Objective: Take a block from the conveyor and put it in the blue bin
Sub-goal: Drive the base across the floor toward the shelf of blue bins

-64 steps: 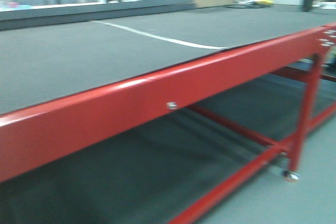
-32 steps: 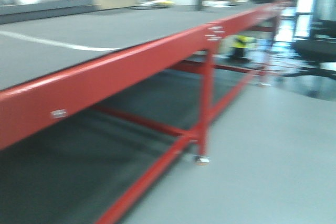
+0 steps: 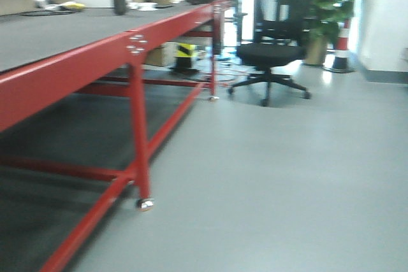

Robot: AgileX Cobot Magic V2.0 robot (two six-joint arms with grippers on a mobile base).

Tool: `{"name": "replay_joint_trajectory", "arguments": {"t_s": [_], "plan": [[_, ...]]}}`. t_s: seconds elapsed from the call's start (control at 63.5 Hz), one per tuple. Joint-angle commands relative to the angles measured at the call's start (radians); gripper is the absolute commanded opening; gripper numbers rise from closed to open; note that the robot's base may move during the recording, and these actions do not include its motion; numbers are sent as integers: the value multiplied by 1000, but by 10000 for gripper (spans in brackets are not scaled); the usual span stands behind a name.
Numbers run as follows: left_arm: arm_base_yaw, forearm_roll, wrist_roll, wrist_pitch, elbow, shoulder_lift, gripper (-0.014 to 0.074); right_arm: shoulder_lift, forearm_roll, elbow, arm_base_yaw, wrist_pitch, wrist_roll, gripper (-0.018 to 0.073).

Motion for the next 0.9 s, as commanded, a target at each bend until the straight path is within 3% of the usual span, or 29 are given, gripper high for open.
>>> {"name": "replay_joint_trajectory", "arguments": {"t_s": [0.0, 0.881], "plan": [[-6, -6, -1, -16, 2, -3, -111, -4, -5, 1, 2, -9, -4, -167], [-6, -6, -1, -16, 2, -3, -111, -4, -5, 1, 2, -9, -4, -167]]}}
